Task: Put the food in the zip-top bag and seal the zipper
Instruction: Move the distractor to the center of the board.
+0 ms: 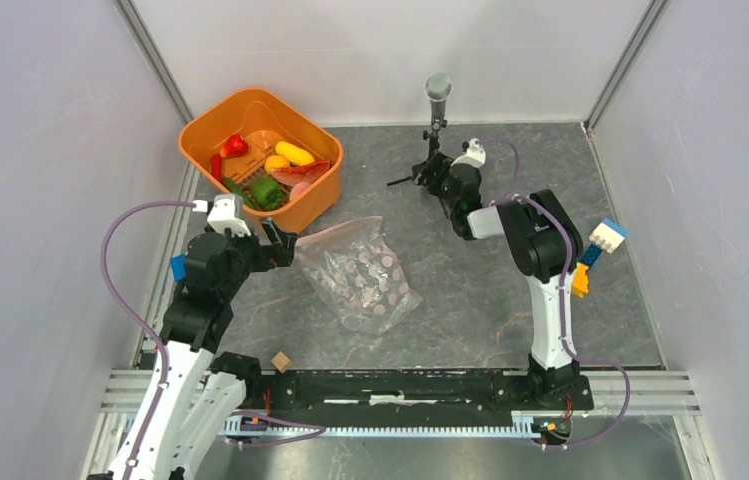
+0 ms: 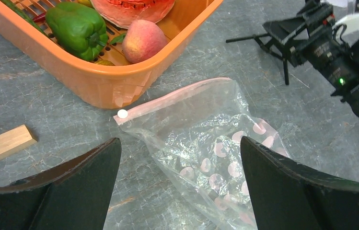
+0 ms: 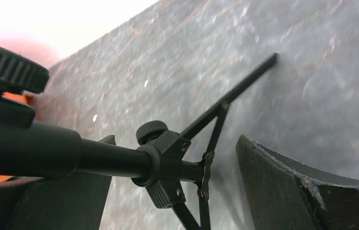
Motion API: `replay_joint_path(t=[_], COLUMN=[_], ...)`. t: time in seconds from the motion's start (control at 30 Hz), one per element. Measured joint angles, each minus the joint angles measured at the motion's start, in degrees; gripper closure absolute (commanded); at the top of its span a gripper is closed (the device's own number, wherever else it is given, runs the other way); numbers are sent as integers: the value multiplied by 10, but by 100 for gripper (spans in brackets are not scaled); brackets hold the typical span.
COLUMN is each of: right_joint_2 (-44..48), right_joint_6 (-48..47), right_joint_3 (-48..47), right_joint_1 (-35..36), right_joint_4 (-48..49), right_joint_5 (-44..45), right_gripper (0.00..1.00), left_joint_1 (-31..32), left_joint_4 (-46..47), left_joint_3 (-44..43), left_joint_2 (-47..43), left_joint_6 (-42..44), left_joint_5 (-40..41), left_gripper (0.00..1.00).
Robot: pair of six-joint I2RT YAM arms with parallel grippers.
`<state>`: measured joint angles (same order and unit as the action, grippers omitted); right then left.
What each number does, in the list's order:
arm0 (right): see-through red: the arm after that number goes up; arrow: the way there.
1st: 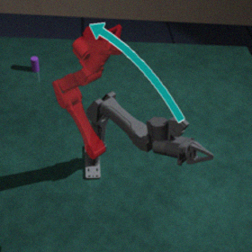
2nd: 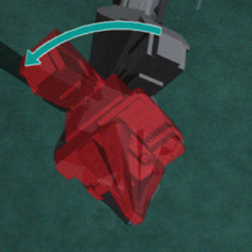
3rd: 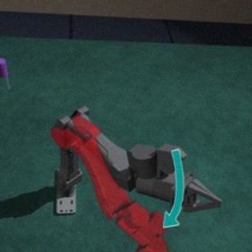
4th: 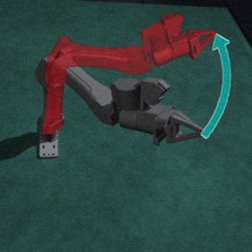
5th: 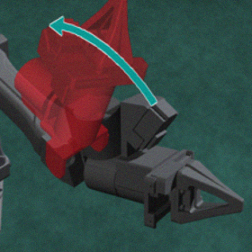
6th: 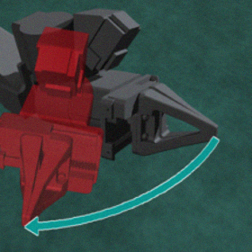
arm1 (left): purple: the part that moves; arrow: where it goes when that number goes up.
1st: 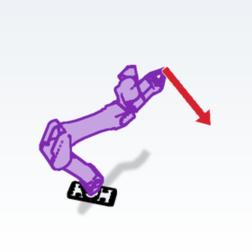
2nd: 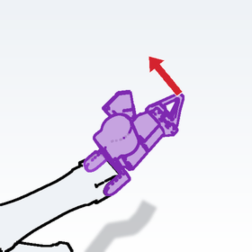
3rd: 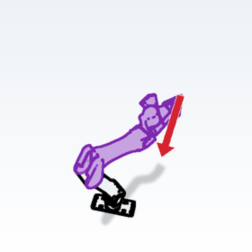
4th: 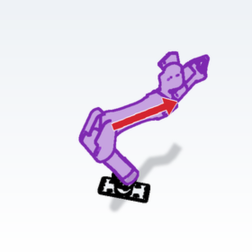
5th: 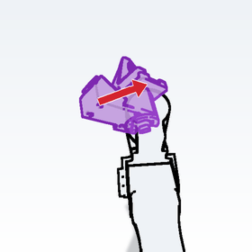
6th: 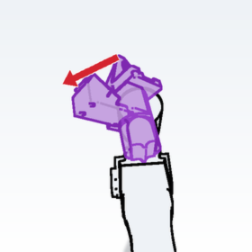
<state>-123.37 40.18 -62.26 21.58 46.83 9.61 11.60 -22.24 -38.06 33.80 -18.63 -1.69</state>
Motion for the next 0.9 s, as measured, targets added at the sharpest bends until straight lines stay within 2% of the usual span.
replay_joint_path(t=[0.27,0.43,0.5,0.6,0.9], right_joint_2=[-98,-105,-95,-39,223], right_joint_6=[-30,-52,-61,-82,-121], right_joint_3=[-188,-204,-185,-108,152], right_joint_1=[-57,-83,-89,-94,-90], right_joint_4=[-83,-94,-94,-98,-100], right_joint_5=[-37,-83,-108,-137,-242], right_gripper=[2,2,2,2,1], left_joint_1=[0,-3,-3,-3,-3], left_joint_4=[0,0,1,0,-2], left_joint_3=[0,0,0,1,10], left_joint_2=[15,19,19,17,-3], left_joint_6=[0,0,0,0,-2], left_joint_5=[-4,-5,-7,-14,-19], left_gripper=[0,0,0,0,0])
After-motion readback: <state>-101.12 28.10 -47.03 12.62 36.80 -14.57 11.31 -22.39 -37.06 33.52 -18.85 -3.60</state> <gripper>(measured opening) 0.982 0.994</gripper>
